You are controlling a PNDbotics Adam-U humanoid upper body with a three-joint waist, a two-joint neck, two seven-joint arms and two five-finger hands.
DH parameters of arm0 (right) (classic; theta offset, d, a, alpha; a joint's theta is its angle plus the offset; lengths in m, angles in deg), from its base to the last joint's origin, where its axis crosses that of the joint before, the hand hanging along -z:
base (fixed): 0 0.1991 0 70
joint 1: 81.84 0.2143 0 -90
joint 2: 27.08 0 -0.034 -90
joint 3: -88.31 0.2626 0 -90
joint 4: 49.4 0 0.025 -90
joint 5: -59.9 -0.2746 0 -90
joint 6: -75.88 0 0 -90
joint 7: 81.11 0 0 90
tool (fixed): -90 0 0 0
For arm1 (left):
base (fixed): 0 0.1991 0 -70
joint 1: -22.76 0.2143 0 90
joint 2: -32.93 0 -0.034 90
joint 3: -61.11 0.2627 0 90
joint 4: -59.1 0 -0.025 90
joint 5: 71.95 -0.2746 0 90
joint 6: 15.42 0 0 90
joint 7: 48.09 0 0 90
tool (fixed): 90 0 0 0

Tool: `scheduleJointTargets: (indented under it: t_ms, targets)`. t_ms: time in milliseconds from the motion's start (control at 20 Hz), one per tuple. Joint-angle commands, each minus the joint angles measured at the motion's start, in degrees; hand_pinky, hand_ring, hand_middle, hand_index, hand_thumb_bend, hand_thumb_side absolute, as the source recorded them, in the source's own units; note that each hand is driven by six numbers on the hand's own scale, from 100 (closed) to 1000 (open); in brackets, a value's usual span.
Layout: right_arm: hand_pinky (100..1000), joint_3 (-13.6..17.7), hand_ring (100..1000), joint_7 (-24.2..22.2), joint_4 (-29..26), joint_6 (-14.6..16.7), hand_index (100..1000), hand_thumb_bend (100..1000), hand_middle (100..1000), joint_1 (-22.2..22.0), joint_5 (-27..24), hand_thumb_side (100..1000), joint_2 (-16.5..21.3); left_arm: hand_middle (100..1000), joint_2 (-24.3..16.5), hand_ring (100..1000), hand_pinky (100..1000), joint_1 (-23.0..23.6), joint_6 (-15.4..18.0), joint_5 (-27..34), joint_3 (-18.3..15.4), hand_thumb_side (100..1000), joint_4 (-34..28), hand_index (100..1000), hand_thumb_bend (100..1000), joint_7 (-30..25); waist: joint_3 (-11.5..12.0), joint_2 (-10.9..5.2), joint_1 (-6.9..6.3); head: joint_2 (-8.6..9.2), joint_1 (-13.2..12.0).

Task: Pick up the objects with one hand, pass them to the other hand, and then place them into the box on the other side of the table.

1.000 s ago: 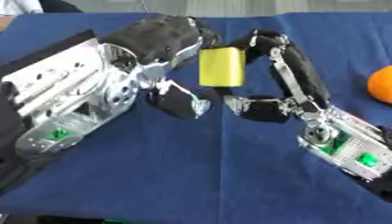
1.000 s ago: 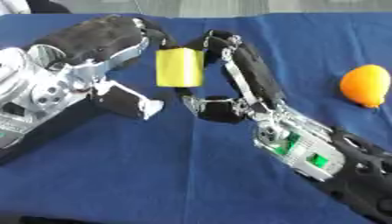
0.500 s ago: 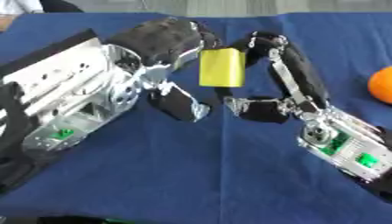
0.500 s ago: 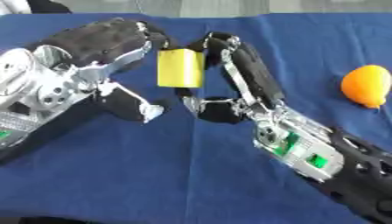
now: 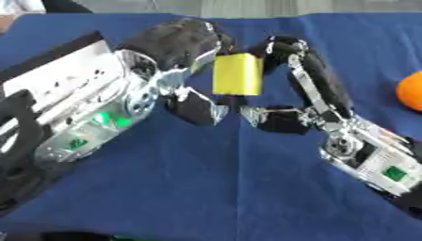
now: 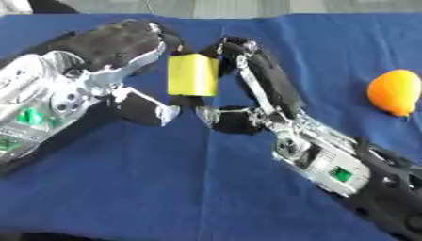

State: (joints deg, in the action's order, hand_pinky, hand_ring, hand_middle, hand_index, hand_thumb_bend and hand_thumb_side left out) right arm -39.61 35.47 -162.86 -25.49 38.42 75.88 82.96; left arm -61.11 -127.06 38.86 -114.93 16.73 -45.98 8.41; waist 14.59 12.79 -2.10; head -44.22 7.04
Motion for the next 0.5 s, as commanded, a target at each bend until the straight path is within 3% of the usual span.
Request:
scheduleJointTargets:
  t_ms: [50, 500]
  targets:
    - [512, -0.03, 491, -0.11, -1.13, 0.92, 542, 203, 465, 1.02, 0.05, 100, 0.17, 653, -0.1, 820, 933, -0.47, -1.51, 0.36, -0.39, 282, 0.59, 790, 100, 1.28, 0.01, 0.11, -0.77, 0.1, -0.24]
    - [516, -0.23, 493, -0.45, -1.13, 0.94, 545, 254, 468, 0.91, 0.69, 100, 0.1, 542, 0.23, 756, 863, -0.28, -2.17, 2.56, -0.13, 270, 1.27, 620, 100, 4.23, -0.05, 0.09, -0.81, 0.1, -0.18]
